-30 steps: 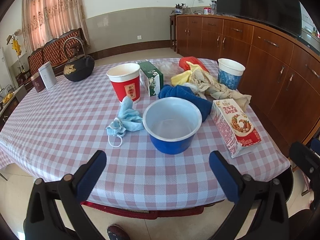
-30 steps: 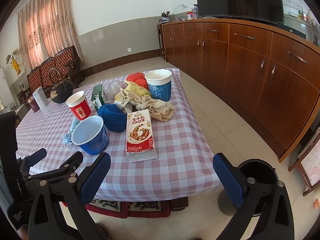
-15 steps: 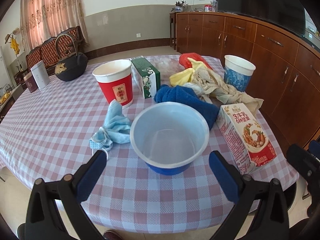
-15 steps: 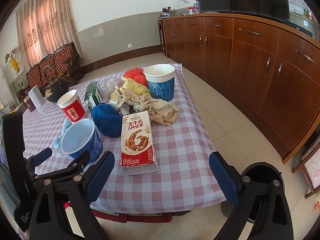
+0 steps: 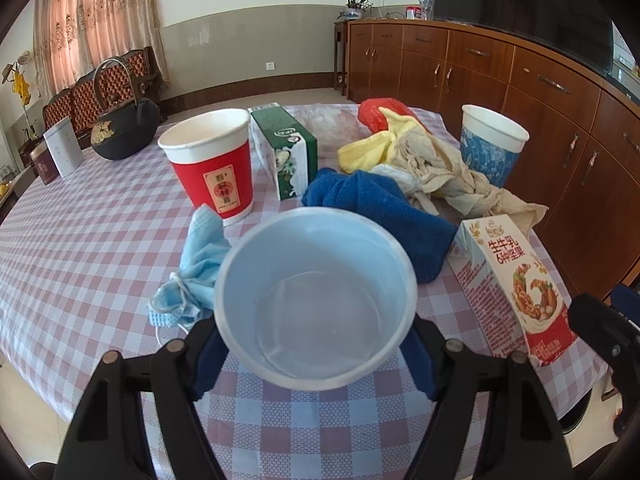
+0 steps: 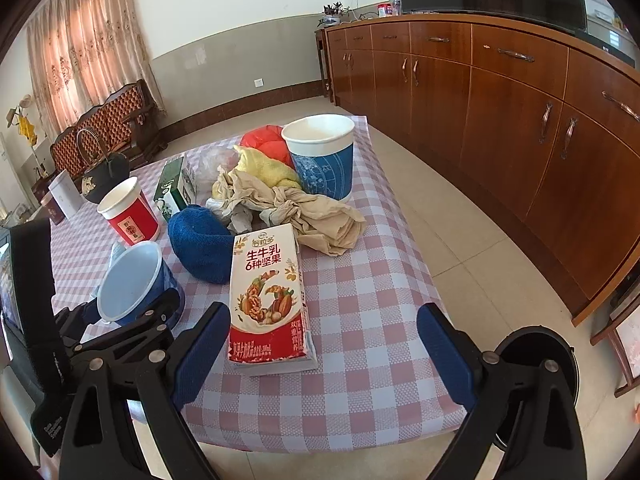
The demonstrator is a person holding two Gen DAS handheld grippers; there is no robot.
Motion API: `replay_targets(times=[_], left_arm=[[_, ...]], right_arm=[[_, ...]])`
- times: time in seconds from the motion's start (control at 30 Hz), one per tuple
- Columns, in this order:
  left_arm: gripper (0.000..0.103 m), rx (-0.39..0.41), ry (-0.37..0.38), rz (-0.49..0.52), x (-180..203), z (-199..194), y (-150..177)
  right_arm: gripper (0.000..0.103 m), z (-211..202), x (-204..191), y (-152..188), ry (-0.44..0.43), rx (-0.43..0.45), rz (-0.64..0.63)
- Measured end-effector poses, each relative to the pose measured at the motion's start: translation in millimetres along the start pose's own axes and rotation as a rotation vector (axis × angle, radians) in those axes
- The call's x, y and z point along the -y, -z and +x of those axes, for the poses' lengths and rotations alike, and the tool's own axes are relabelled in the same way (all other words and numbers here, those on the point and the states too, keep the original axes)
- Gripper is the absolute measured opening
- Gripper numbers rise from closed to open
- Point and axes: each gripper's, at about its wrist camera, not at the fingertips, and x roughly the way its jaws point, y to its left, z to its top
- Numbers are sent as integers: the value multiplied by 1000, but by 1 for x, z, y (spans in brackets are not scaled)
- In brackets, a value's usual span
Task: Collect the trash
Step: 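Carry the blue bowl and milk carton over the black trash bin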
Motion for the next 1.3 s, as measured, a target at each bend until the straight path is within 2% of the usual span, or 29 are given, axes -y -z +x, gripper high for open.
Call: replay_targets(times=[0.23, 0.3, 0.37, 0.6, 0.77, 0.83, 0.87, 1.03, 1.3], left_arm=[[76, 23, 15, -21, -12, -7, 3], [76, 27, 17, -21, -14, -7, 3], [76, 28, 24, -18, -14, -7, 4], [76, 17, 32, -19, -15, -5, 6], [76, 21, 39, -7, -14, -5, 6], [76, 25, 44, -3, -12, -6, 6], [76, 30, 45, -1, -11, -7, 6], [75, 54, 67, 8, -6, -16, 5], [75, 80, 131, 43, 14, -32, 5]], right_arm=[[94, 20, -8, -1, -25, -30, -7], [84, 26, -10, -1, -33, -42, -12], [79, 33, -12, 0, -50, -59, -15], [79, 39, -21, -2, -80, -58, -18], [79, 52, -28, 3, -76, -102, -48], [68, 54, -27, 5, -70, -101, -46], [55, 56, -27, 5, -73, -104, -48], [53, 49, -22, 5, -86, -83, -35], [53, 14, 1, 8, -93, -29, 10]])
